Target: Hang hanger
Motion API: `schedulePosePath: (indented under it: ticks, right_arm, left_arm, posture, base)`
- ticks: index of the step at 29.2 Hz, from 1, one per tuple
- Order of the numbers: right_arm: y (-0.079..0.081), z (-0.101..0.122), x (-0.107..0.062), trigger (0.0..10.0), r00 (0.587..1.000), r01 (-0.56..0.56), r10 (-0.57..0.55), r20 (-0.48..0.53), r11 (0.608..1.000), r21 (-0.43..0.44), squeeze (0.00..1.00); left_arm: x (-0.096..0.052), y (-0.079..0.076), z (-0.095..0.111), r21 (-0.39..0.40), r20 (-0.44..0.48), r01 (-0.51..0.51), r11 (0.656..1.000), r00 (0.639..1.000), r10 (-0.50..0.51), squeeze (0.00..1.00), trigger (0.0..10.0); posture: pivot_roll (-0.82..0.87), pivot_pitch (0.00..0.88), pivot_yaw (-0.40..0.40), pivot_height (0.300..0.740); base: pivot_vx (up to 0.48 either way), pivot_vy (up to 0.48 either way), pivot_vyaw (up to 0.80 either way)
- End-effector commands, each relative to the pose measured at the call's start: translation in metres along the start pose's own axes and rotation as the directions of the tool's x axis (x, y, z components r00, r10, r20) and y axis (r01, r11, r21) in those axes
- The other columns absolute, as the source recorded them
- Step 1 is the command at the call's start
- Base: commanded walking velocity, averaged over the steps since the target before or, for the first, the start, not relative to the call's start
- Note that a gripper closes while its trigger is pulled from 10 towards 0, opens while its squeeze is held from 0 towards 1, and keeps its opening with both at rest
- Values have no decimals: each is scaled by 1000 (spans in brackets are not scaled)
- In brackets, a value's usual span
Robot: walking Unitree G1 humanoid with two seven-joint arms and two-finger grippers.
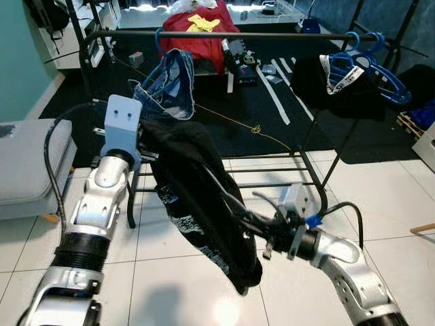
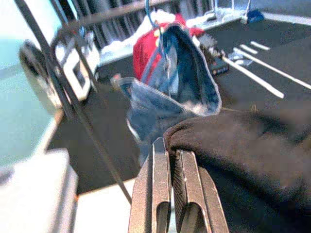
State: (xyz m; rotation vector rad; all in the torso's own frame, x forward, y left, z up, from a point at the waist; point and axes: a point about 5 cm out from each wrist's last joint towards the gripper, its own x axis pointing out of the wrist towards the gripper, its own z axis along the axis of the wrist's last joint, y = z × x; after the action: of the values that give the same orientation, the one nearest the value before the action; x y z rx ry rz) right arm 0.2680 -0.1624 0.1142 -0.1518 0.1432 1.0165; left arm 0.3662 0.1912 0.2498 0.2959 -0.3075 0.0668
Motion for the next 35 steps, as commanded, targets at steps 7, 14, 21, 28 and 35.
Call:
schedulePosePath:
  ticks: [7,14,21,28,35]
  right_arm:
    - [-8,-48,-16,0,954,189,-154,-256,975,119,0]
    - [-20,-36,-9,0,955,271,-252,-153,955,118,0]
    - [-14,10,7,0,965,188,-187,182,982,16,0]
    - [-12,38,11,0,956,146,-117,268,985,-88,0]
    - [-32,44,10,0,942,264,-238,237,960,-88,0]
  left_arm:
    - [5,9,54,45,265,40,998,963,-51,0,0]
    - [3,-5,56,19,278,145,989,950,-144,0,0]
    - [0,-21,43,57,217,257,965,940,-264,0,0]
    - [-4,-35,33,148,154,348,926,916,-369,0,0]
    - [-5,-37,37,175,177,377,910,897,-405,0,0]
  posture:
    - [30,85,21,740]
    - [28,91,23,740]
    - [30,101,25,740]
    - [28,103,22,740]
    - [30,103,22,740]
  base:
    - [0,0,0]
    - [0,0,0]
    - [0,0,0]
    - [0,0,0]
    - [0,0,0]
